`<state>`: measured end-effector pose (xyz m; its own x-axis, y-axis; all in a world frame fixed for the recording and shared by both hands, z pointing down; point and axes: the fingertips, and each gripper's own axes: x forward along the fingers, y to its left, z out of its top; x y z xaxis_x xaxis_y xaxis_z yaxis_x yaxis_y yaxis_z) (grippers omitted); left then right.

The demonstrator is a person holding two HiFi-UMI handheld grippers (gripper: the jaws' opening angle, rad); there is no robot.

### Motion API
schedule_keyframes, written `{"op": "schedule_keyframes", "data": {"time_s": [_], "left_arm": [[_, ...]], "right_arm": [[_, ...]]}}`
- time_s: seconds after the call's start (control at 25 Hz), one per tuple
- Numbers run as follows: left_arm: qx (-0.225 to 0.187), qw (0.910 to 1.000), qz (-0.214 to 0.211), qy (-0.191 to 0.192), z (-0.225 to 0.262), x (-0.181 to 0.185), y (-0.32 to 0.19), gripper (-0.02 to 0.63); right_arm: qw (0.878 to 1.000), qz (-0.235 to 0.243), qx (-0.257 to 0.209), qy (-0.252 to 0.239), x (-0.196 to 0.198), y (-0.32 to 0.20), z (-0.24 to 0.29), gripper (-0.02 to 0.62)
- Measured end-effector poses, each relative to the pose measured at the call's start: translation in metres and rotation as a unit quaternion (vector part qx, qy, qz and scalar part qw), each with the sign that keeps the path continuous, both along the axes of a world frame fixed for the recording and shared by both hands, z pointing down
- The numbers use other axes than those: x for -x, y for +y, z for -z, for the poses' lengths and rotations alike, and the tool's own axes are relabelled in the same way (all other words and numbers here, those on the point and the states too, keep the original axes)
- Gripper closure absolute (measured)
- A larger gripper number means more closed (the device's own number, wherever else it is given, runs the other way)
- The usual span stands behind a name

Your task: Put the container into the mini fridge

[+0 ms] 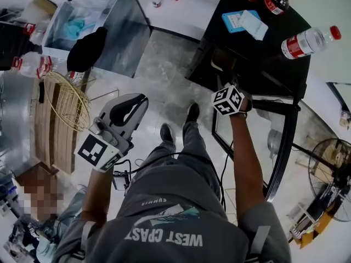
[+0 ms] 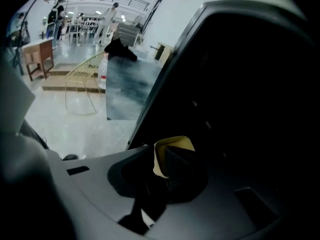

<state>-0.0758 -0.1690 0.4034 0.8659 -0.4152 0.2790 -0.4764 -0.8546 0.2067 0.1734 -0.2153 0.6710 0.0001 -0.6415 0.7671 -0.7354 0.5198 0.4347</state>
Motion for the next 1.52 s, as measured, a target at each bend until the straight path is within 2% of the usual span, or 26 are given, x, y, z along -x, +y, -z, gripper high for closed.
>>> {"op": "schedule_keyframes", "data": {"time_s": [0.16,0.28,0.44,0.6,0.68,0.8,0.96,1.04,1.28,1.52], "left_arm": [[-0.027,0.9996,-0.004,0.011,0.014,0.005,0.003,0.566],[-0.038,0.9991,-0.007,0.015,0.024,0.009,0.008,0.566],[-0.049,0.9985,-0.013,0.022,0.037,0.012,0.013,0.566],[-0.062,0.9975,-0.019,0.029,0.05,0.014,0.014,0.566],[-0.066,0.9971,-0.022,0.032,0.056,0.017,0.017,0.566],[-0.076,0.9959,-0.025,0.042,0.066,0.019,0.025,0.566],[-0.089,0.9942,-0.03,0.052,0.081,0.022,0.032,0.566],[-0.092,0.9938,-0.029,0.055,0.085,0.025,0.035,0.566],[-0.1,0.9924,-0.032,0.064,0.092,0.032,0.04,0.566],[-0.101,0.9918,-0.031,0.071,0.09,0.037,0.044,0.566]], "right_arm": [[0.996,-0.03,-0.062,-0.061,0.02,0.012,0.071,0.532],[0.987,-0.031,-0.108,-0.116,0.044,0.027,0.134,0.549],[0.97,-0.026,-0.165,-0.177,0.064,0.049,0.223,0.564],[0.947,-0.015,-0.22,-0.234,0.075,0.065,0.299,0.568],[0.934,-0.007,-0.232,-0.271,0.086,0.077,0.33,0.568],[0.926,0.008,-0.224,-0.302,0.099,0.107,0.359,0.568],[0.913,0.022,-0.243,-0.326,0.119,0.134,0.402,0.569],[0.91,0.023,-0.249,-0.33,0.126,0.142,0.417,0.569],[0.911,0.025,-0.256,-0.321,0.132,0.153,0.433,0.569],[0.924,0.033,-0.246,-0.293,0.131,0.164,0.43,0.569]]}}
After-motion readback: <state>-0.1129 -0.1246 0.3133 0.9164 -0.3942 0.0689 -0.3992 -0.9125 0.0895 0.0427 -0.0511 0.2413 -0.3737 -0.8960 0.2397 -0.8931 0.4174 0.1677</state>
